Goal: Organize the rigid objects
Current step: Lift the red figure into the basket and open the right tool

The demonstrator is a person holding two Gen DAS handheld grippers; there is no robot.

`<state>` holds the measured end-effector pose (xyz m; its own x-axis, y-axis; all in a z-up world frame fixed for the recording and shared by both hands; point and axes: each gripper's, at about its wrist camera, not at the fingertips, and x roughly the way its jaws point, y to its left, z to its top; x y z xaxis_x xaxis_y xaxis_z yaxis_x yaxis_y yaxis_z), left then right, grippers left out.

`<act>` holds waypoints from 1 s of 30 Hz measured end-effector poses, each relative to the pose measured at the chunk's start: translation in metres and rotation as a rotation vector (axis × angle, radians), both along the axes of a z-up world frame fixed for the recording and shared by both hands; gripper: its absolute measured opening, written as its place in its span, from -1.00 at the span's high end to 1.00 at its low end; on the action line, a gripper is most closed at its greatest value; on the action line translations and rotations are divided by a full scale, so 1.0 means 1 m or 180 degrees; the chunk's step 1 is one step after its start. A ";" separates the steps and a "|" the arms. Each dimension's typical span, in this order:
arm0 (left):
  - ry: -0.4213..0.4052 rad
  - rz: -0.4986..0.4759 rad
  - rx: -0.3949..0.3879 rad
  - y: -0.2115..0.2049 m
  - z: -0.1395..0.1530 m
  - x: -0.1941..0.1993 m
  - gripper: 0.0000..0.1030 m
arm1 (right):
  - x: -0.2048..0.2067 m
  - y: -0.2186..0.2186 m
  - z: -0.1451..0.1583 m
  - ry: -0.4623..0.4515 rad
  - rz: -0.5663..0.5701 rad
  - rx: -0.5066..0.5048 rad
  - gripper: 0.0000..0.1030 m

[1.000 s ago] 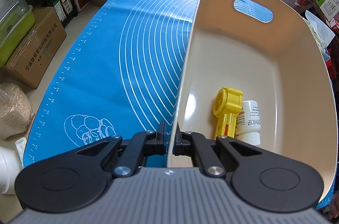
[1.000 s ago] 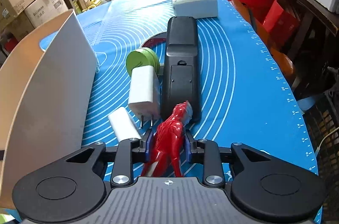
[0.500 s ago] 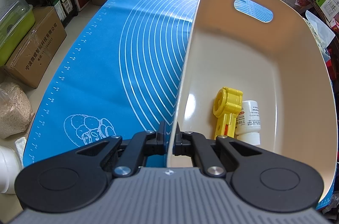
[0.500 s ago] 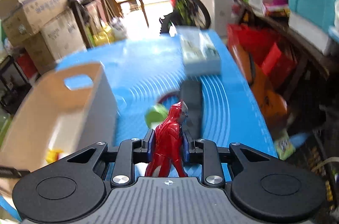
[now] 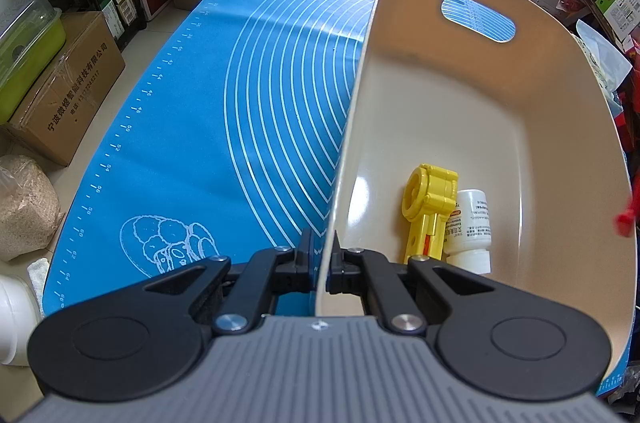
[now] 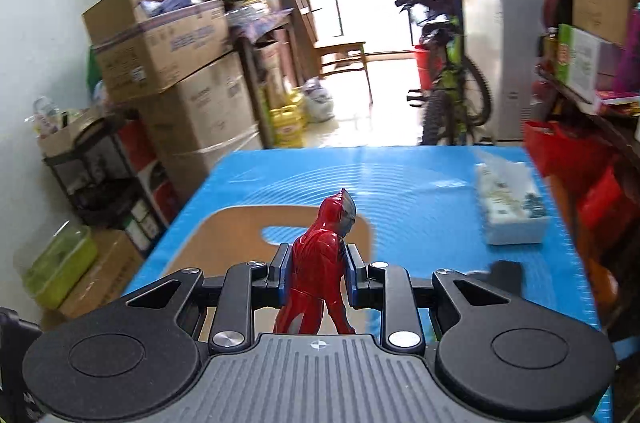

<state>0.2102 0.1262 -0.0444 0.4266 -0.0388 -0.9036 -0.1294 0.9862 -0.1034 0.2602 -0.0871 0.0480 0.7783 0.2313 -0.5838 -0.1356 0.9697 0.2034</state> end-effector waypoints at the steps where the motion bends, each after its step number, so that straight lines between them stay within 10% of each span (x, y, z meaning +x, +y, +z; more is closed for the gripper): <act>1: 0.0000 -0.0001 -0.0001 0.000 0.000 0.000 0.87 | 0.000 0.009 -0.002 0.0018 0.0039 0.0002 0.32; 24: 0.0012 0.0013 -0.0034 0.001 0.000 0.001 0.88 | 0.009 0.098 -0.088 0.0957 0.0599 -0.0568 0.32; 30: 0.0012 0.0015 -0.0041 0.002 0.000 0.001 0.88 | 0.005 0.082 -0.074 0.0904 0.0478 -0.0364 -0.02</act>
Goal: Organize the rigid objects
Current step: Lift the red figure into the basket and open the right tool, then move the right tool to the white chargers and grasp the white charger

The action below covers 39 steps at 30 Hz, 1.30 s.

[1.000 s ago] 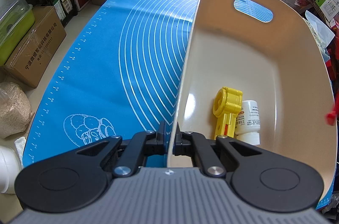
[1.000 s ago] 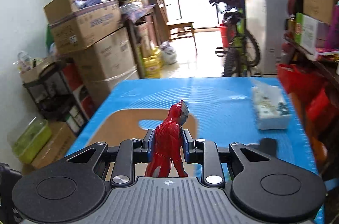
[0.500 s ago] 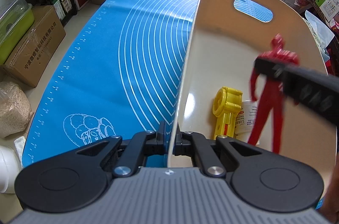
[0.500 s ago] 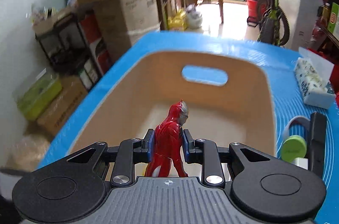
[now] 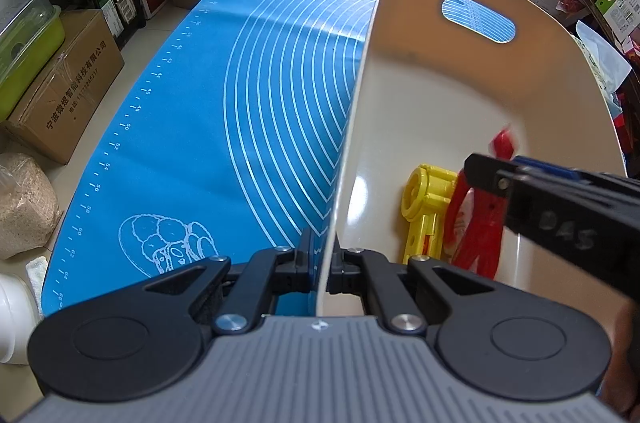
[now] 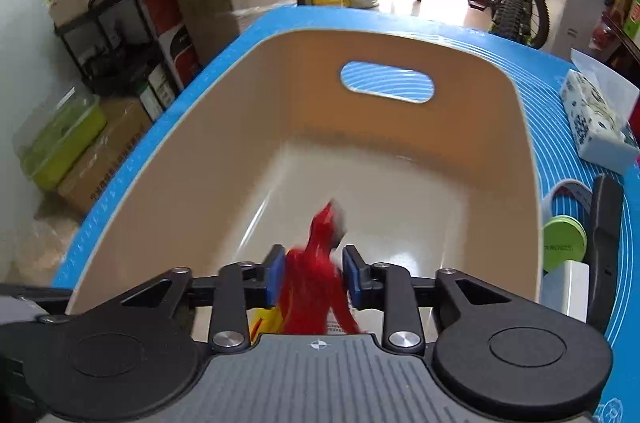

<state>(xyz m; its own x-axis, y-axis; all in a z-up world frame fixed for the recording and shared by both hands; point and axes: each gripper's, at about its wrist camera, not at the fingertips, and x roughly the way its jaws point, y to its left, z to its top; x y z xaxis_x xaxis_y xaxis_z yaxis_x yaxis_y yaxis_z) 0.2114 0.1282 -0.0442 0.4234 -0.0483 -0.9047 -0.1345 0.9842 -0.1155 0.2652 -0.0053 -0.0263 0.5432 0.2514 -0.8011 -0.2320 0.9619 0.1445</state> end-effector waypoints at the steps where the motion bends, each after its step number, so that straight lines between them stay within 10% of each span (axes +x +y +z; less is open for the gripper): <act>1: 0.0001 0.0002 -0.0004 0.000 0.000 0.000 0.88 | -0.001 -0.002 0.004 -0.0032 -0.0011 0.0020 -0.04; 18: 0.0002 0.0003 -0.0009 0.001 0.001 0.000 0.87 | -0.019 -0.104 0.072 -0.0563 -0.0524 0.0119 -0.26; 39: 0.0004 0.0008 -0.0016 0.001 0.001 0.000 0.87 | -0.035 -0.160 -0.031 0.0167 -0.0741 -0.0178 -0.26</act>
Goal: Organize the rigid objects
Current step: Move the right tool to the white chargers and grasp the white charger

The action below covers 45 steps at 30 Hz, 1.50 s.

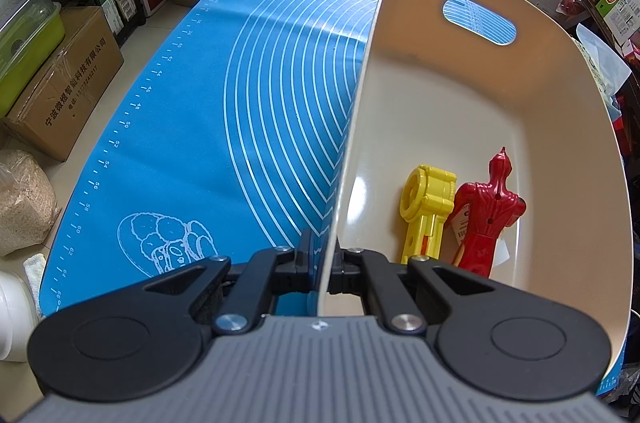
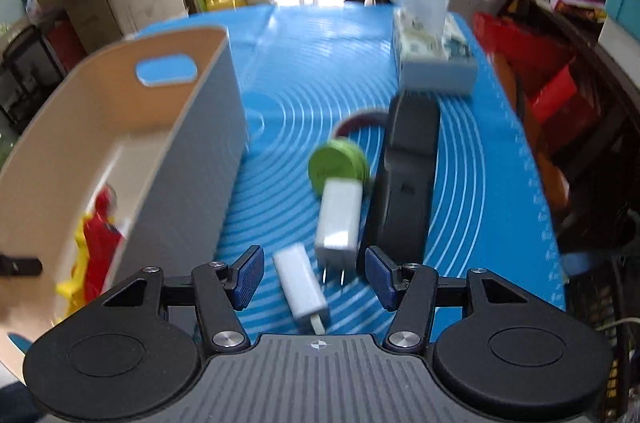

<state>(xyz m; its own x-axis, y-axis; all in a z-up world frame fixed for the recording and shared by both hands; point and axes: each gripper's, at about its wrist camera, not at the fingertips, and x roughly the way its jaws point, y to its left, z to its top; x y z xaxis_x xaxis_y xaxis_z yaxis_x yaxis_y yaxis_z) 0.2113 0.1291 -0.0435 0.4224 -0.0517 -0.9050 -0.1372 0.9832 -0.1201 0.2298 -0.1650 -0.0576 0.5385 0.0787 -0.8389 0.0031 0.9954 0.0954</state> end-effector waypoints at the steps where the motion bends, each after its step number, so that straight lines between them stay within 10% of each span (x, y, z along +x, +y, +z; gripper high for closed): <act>1: 0.0000 0.0001 0.0000 0.000 0.000 0.000 0.87 | -0.001 0.001 -0.003 0.0025 0.0019 0.0009 -0.26; 28: 0.0004 0.0008 0.0003 0.001 0.000 -0.001 0.87 | 0.004 0.017 -0.025 0.0053 0.0270 -0.0187 0.38; 45: 0.0014 0.0023 0.0002 0.001 -0.001 0.000 0.87 | -0.008 0.017 0.053 -0.0561 0.0200 -0.0155 0.39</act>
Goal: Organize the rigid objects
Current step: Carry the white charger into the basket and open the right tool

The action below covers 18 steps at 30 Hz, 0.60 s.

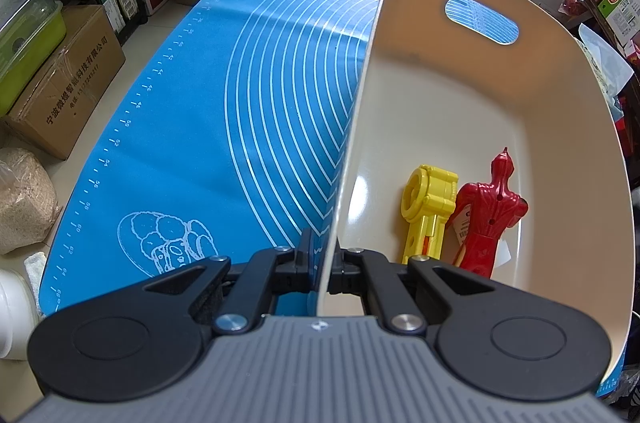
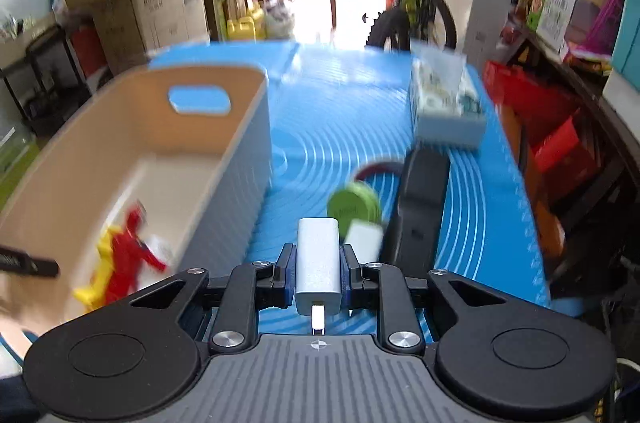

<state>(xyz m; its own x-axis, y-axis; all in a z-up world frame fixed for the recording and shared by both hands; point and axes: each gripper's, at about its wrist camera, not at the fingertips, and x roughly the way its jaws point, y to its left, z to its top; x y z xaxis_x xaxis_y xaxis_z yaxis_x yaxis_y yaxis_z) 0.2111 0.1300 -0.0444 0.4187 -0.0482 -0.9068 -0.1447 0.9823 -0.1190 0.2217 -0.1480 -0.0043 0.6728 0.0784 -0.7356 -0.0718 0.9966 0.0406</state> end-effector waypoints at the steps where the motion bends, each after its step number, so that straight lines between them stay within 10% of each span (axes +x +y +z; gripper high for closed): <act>1: 0.0001 0.0004 -0.0003 0.000 0.000 0.000 0.87 | 0.000 0.002 0.008 -0.0063 0.0018 0.0001 0.38; 18: 0.0006 0.0007 -0.0008 0.000 0.000 0.001 0.87 | 0.022 0.095 0.052 -0.0317 0.0667 0.0170 0.38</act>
